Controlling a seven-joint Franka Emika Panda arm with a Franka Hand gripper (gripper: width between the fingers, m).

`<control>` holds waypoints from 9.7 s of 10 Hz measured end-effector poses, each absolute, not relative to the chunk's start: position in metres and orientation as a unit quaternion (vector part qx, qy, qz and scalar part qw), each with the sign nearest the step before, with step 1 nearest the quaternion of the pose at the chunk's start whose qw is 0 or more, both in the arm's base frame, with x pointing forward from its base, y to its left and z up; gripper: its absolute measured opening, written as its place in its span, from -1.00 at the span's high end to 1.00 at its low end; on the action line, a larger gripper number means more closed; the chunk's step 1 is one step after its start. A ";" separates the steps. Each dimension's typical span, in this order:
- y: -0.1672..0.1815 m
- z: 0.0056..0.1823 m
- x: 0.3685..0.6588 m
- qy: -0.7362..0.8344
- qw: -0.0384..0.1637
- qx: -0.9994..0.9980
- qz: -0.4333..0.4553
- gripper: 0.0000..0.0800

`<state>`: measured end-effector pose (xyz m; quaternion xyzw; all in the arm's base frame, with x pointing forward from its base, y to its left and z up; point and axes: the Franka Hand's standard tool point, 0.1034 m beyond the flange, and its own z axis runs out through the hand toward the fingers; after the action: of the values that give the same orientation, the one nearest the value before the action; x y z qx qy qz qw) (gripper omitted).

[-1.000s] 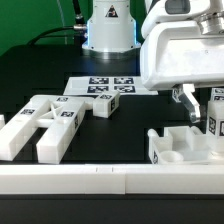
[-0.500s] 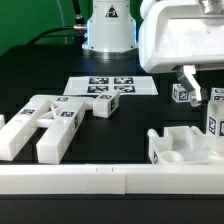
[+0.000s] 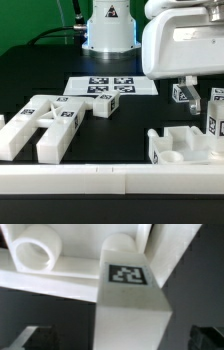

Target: Assemble chair

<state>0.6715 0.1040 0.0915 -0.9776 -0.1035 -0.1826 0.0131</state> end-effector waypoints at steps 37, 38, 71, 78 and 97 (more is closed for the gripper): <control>0.117 0.088 0.670 0.094 0.026 -0.994 -0.055 -0.62; 0.117 0.088 0.671 0.029 0.018 -0.997 -0.062 -0.62; 0.113 0.081 0.668 0.085 0.020 -0.995 -0.053 -0.61; 0.115 0.081 0.667 -0.197 0.000 -0.979 -0.055 -0.62; 0.112 0.078 0.666 0.227 0.037 -0.972 -0.042 0.27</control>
Offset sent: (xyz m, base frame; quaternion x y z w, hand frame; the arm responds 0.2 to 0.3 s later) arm 0.0036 -0.0042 -0.0046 -0.0014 -0.1855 -0.0066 0.9826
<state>0.6664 0.1121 0.0779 -0.9723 0.2269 -0.0424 0.0369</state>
